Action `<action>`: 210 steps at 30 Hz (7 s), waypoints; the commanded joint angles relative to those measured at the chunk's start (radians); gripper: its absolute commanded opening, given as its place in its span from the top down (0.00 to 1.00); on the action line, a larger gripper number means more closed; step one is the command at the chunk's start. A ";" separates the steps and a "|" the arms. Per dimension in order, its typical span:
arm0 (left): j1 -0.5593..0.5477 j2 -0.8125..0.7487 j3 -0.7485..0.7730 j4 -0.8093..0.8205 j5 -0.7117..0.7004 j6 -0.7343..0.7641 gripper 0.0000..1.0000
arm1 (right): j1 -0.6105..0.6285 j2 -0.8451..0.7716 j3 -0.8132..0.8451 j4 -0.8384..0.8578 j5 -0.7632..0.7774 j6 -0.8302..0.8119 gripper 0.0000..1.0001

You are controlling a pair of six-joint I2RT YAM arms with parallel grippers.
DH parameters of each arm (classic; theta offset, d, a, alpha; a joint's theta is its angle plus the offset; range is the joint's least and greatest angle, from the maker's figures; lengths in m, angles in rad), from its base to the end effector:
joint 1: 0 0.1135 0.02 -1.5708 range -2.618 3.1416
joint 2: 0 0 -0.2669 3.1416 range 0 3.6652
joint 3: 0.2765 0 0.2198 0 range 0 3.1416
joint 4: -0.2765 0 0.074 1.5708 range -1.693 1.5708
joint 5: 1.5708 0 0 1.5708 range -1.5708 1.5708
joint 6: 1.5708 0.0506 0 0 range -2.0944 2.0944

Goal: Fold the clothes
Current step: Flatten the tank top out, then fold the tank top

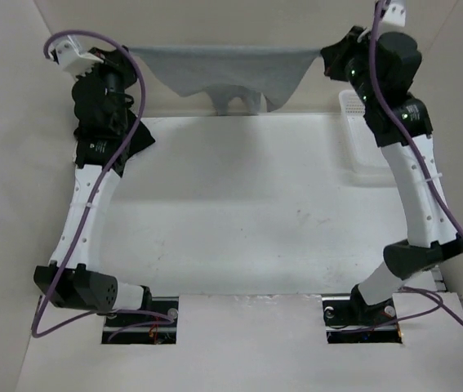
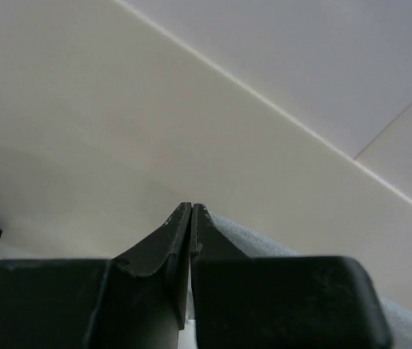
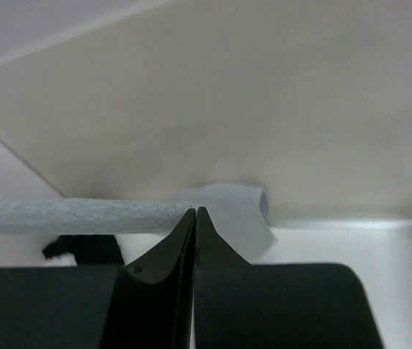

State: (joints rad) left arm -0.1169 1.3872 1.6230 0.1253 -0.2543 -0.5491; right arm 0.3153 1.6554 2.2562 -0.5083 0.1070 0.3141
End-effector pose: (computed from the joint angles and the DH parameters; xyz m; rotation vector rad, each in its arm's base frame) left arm 0.2775 -0.0198 0.5271 -0.4789 1.1360 -0.4268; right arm 0.2934 0.0900 0.5600 0.0867 1.4911 0.4304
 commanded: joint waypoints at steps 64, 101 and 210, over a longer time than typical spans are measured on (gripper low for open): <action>-0.077 0.299 -0.558 0.250 -0.206 -0.110 0.71 | -0.042 0.345 -0.694 0.562 -0.175 0.310 0.53; 0.075 0.015 -1.333 0.479 0.119 -0.476 0.78 | 0.147 -0.105 -1.710 0.962 -0.066 0.517 0.47; 0.082 -0.786 -1.445 -0.211 0.141 -0.333 0.94 | 0.248 -0.578 -1.920 0.538 -0.076 0.575 0.92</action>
State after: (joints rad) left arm -0.0727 0.6056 0.1623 -0.0860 -0.1169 -0.8856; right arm 0.5236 1.1130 0.3332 0.0608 -0.0021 0.8562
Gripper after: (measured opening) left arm 0.057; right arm 0.068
